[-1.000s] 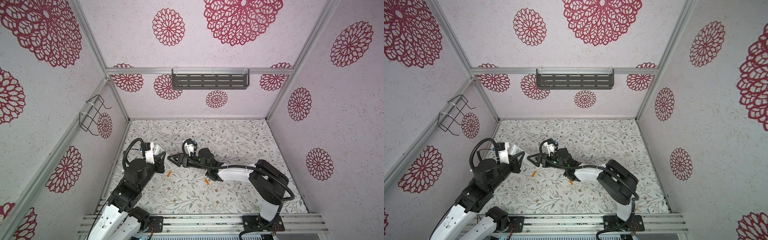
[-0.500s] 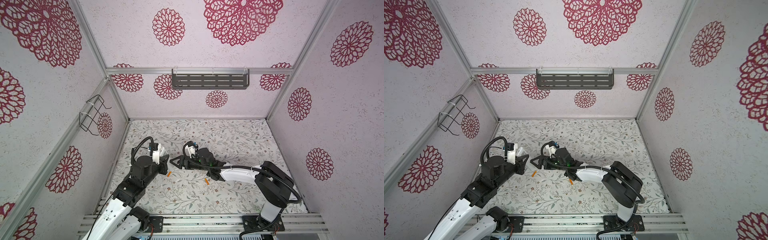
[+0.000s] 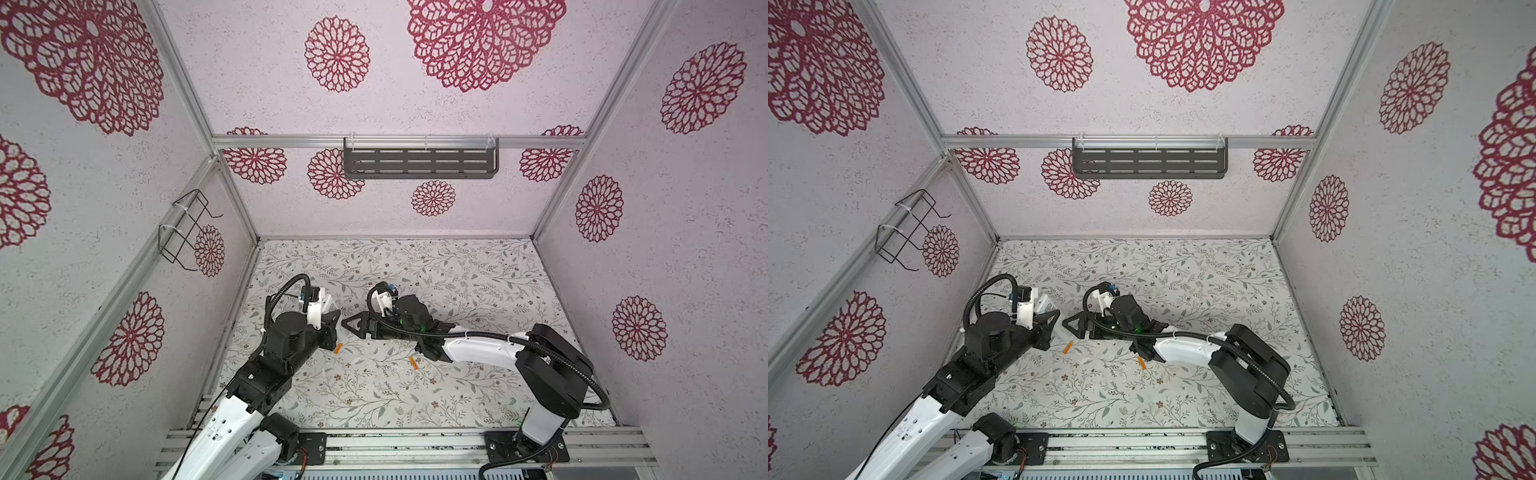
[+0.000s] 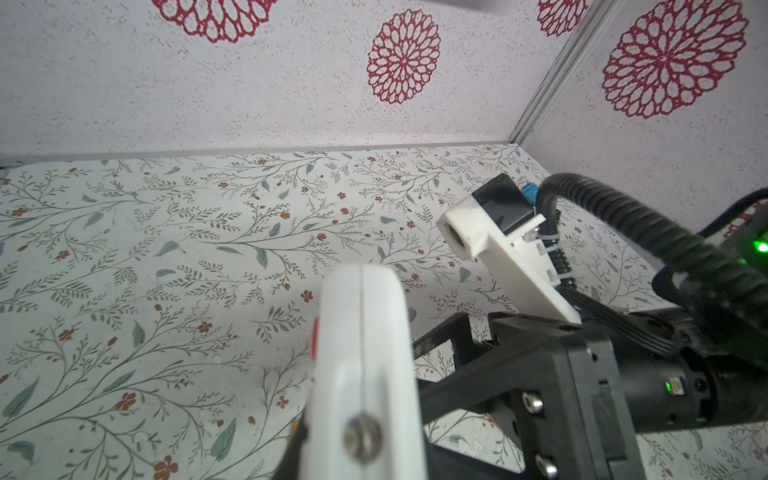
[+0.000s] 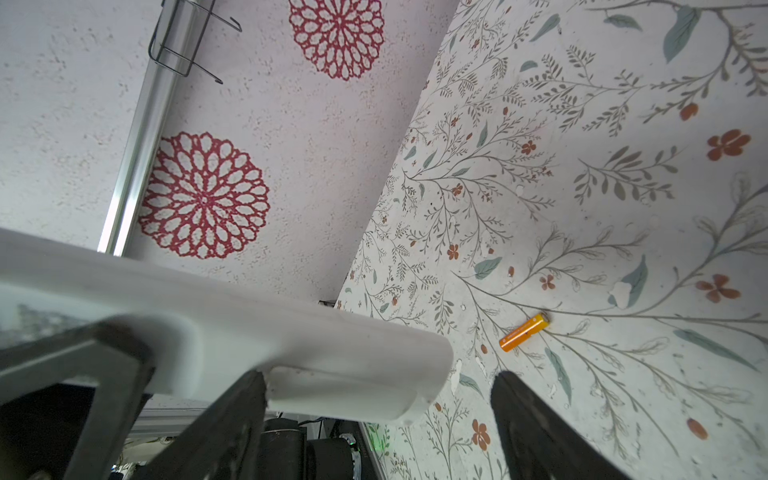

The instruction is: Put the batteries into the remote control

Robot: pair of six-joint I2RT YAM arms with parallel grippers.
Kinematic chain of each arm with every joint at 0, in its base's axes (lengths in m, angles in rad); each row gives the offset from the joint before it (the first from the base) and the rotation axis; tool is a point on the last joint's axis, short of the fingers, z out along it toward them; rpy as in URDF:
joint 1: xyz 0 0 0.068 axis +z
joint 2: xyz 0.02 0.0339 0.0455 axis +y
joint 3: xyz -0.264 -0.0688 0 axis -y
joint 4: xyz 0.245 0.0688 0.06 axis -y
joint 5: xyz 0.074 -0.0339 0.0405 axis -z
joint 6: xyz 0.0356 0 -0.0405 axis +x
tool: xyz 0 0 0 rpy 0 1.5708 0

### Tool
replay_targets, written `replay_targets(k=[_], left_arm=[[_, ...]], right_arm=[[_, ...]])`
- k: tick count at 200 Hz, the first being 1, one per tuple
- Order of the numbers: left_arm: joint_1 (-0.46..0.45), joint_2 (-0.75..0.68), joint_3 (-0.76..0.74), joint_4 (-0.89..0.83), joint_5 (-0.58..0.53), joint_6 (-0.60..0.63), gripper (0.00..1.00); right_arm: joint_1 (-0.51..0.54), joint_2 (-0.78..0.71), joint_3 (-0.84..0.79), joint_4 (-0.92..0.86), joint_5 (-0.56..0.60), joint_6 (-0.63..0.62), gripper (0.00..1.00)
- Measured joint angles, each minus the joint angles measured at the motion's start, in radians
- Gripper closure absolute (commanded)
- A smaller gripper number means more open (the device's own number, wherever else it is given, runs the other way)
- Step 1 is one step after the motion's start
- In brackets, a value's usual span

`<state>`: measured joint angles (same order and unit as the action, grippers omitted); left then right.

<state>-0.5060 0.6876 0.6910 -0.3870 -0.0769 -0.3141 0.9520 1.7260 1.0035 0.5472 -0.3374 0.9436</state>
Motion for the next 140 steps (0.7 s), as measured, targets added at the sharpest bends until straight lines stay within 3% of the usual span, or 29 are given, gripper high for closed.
replay_targets(k=[140], left_arm=[[-0.007,0.0,0.002,0.006,0.006,0.0,1.0]], right_arm=[[0.0,-0.04,-0.033,-0.003,0.021,-0.026,0.13]])
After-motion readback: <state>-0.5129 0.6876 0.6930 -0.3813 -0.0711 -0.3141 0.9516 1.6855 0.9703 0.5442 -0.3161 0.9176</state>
